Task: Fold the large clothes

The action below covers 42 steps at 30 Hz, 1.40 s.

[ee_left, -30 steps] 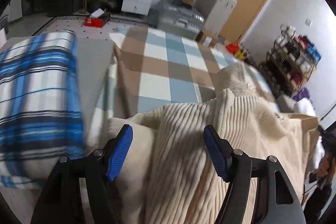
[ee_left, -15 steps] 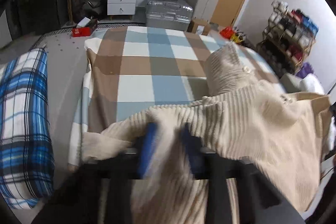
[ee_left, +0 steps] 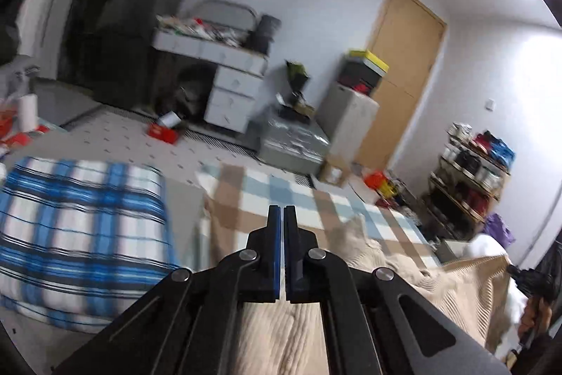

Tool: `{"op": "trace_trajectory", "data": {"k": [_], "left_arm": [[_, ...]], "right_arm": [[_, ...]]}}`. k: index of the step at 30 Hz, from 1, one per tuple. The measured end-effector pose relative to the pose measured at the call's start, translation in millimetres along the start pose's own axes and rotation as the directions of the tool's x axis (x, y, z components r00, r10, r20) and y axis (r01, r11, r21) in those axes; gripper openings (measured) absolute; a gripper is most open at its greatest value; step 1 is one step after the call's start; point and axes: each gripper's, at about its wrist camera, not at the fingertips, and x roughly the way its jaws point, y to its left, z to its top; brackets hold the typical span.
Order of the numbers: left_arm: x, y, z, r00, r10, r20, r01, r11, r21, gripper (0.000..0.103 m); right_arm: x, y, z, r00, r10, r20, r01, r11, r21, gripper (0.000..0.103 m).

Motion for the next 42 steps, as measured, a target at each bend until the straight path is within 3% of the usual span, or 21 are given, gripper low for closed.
{"op": "trace_trajectory", "data": {"k": [3, 4, 5, 7, 9, 11, 13, 17, 18, 19, 20, 23, 27, 33, 38, 39, 40, 42], "left_arm": [[26, 12, -3, 0.988, -0.055, -0.144, 0.05, 0.998, -0.038, 0.0], [35, 13, -6, 0.978, -0.075, -0.197, 0.066, 0.996, -0.053, 0.01], [48, 12, -11, 0.961, -0.101, -0.256, 0.085, 0.994, -0.071, 0.039], [63, 8, -19, 0.941, -0.149, -0.303, 0.121, 0.987, -0.11, 0.064], [83, 1, -25, 0.921, -0.182, -0.346, 0.152, 0.982, -0.111, 0.065], [107, -2, -31, 0.901, -0.119, -0.417, 0.089, 0.992, -0.091, 0.065], [131, -7, -42, 0.861, -0.082, -0.502, 0.057, 0.996, -0.065, 0.065], [150, -5, -63, 0.826, 0.054, -0.561, -0.049, 0.999, 0.023, 0.062], [149, -3, -63, 0.842, 0.058, -0.536, -0.061, 0.998, 0.012, 0.054], [142, -3, -62, 0.869, 0.059, -0.491, -0.066, 0.998, 0.004, 0.023], [133, -2, -60, 0.883, 0.061, -0.465, -0.06, 0.998, 0.018, 0.012], [96, -3, -50, 0.934, 0.016, -0.357, -0.014, 1.0, 0.008, 0.007], [46, -1, -27, 0.973, -0.052, -0.224, 0.048, 0.999, -0.023, 0.006], [0, 12, 14, 0.993, -0.104, -0.052, 0.1, 0.993, -0.065, 0.006], [8, 23, 38, 0.999, -0.05, -0.004, 0.05, 0.998, -0.046, 0.0], [20, 26, 37, 0.999, -0.032, -0.009, 0.031, 0.999, -0.038, 0.0], [29, 28, 40, 0.999, 0.036, -0.001, -0.036, 0.999, -0.023, 0.0], [52, 35, 38, 0.994, 0.098, -0.039, -0.099, 0.995, -0.025, 0.0]], "right_arm": [[6, -2, -4, 1.0, -0.007, -0.018, 0.007, 1.0, 0.01, 0.009], [7, -3, -5, 1.0, -0.002, -0.022, 0.002, 1.0, 0.013, 0.009], [8, -1, -6, 1.0, 0.0, -0.023, 0.0, 1.0, 0.014, 0.01], [9, 1, -8, 1.0, 0.009, -0.025, -0.009, 1.0, 0.012, 0.01], [9, 3, -9, 1.0, 0.01, -0.026, -0.01, 1.0, 0.01, 0.01], [9, 3, -8, 1.0, 0.009, -0.028, -0.009, 1.0, 0.009, 0.01], [7, 3, -8, 1.0, 0.006, -0.026, -0.006, 1.0, 0.006, 0.01], [6, 1, -10, 1.0, 0.001, -0.027, 0.0, 1.0, 0.013, 0.01], [5, 0, -10, 1.0, -0.001, -0.027, 0.001, 1.0, 0.017, 0.01], [6, -1, -10, 1.0, -0.002, -0.029, 0.002, 1.0, 0.019, 0.01], [6, -2, -10, 1.0, -0.003, -0.03, 0.004, 1.0, 0.021, 0.01], [6, -3, -11, 0.999, -0.007, -0.031, 0.008, 1.0, 0.023, 0.01], [7, -1, -8, 0.999, -0.013, -0.033, 0.013, 1.0, 0.008, 0.01], [-7, 22, 2, 0.993, 0.101, 0.053, -0.098, 0.994, -0.053, 0.008], [-18, 37, 22, 0.971, 0.204, 0.126, -0.199, 0.979, -0.052, 0.007], [-16, 39, 26, 0.973, 0.191, 0.129, -0.185, 0.981, -0.055, 0.007], [-9, 39, 28, 0.983, 0.14, 0.123, -0.133, 0.989, -0.06, 0.007], [15, 35, 33, 0.997, 0.006, 0.079, -0.001, 0.998, -0.065, 0.007]]}}
